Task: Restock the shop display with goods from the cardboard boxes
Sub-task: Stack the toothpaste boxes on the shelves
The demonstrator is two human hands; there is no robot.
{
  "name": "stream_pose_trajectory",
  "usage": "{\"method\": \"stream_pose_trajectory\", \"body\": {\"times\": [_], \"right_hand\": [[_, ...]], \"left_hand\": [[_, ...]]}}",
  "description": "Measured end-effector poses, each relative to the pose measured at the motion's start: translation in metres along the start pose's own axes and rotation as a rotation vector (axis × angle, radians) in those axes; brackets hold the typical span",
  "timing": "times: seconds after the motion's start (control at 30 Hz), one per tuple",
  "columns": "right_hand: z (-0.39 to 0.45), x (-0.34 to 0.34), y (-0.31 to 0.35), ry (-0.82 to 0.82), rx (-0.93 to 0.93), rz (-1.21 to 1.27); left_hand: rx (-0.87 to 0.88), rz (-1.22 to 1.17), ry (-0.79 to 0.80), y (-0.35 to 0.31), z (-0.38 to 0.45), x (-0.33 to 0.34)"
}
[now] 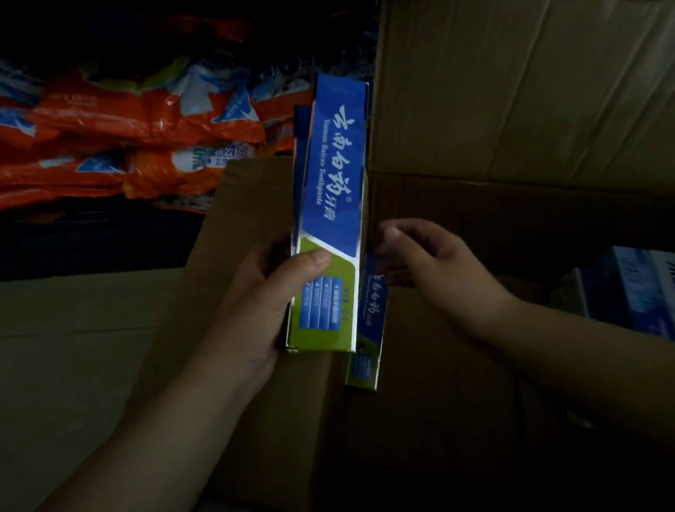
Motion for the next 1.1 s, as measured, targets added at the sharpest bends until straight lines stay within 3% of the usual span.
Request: {"method": "stream_pose_trajectory", "body": {"times": [0.07,0.17,0.3,0.43,0.6,0.7,0.83,1.1], "right_hand": [[0.011,-0.007,-0.044,-0.107,0.198,-0.231],[0.014,-0.001,-0.108,-0.017,0.443,-0.415],[0.006,0.032,-0.152,0.132,0.539,-0.284],[0.0,0.053,-0.172,0.042,0.574,-0.006],[-0.007,0.06,-0.173,-0.072,0.605,0.274],[-0.002,0.06,-0.169,-0.087,0.569,0.186],[0.008,0.057,-0.16,-0.039,0.522,0.002],[-0.025,-0.003,-0.086,0.165,0.707,0.146]], "left_hand": [[0.032,0.01,-0.006,0.0,0.0,0.0],[0.056,0.01,-0.002,0.003,0.002,-0.002],[0.033,0.008,0.005,0.006,0.002,-0.003],[0.037,0.035,0.001,0.009,0.003,-0.006],[0.059,0.137,-0.014,0.014,0.008,-0.012],[0.05,0.173,-0.02,0.018,0.012,-0.016],[0.026,0.175,-0.023,0.019,0.012,-0.02],[-0.086,0.111,-0.065,-0.011,-0.002,0.001]]}}
Point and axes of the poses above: each hand's wrist, its own z-axis towards the middle knuckle, its own x-axis out of the palm, y = z × x, the point moved 2 cm from there along z, towards the middle knuckle, and after that the axes turned 3 degrees about -z, right-handed, at the moved point
